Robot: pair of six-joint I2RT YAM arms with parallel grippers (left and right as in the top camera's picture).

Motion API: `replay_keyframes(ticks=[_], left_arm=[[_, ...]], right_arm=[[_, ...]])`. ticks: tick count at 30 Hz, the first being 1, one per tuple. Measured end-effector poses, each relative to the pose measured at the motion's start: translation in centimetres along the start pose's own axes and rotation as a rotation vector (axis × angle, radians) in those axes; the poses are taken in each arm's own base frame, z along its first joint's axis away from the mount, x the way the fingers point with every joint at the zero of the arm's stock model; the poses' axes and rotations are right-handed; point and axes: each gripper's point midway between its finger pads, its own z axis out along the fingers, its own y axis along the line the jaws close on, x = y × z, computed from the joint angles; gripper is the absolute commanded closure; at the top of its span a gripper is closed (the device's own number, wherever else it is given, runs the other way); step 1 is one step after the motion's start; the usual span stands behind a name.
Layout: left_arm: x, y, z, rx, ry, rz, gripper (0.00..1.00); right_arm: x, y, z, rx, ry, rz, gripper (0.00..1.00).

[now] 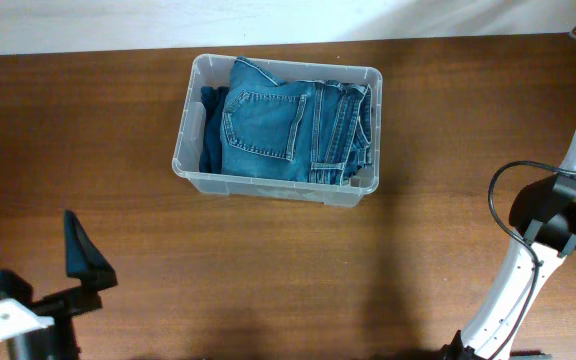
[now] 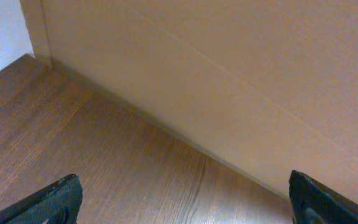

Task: Pack container

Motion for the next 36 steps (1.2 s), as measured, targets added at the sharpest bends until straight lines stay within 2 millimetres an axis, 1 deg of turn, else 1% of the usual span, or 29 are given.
replay_keyframes(ticks=[4, 10, 15, 17, 24, 31, 36], left_arm=[[2.1, 0.2, -0.3, 0.001, -0.06, -0.021, 0.0], [5.0, 0.1, 0.1, 0.002, -0.093, -0.032, 0.01], [6.2, -0.1, 0.5, 0.001, -0.076, -0.026, 0.0], [7.2, -0.1, 0.8, 0.001, -0.059, -0.02, 0.01], [8.9, -0.2, 1.0, 0.001, -0.061, -0.021, 0.01], [9.6, 0.1, 0.4, 0.0, -0.088, -0.03, 0.01], [10.3, 0.5, 0.4, -0.022, -0.108, -0.031, 0.0]], right_arm=[[0.0, 0.0, 0.0, 0.0, 0.0, 0.0, 0.01], [0.0, 0.0, 0.0, 0.0, 0.0, 0.0, 0.02], [0.0, 0.0, 0.0, 0.0, 0.0, 0.0, 0.02], [0.0, 0.0, 0.0, 0.0, 0.0, 0.0, 0.02], [0.0, 0.0, 0.0, 0.0, 0.0, 0.0, 0.02], [0.0, 0.0, 0.0, 0.0, 0.0, 0.0, 0.02], [0.0, 0.0, 0.0, 0.0, 0.0, 0.0, 0.02]])
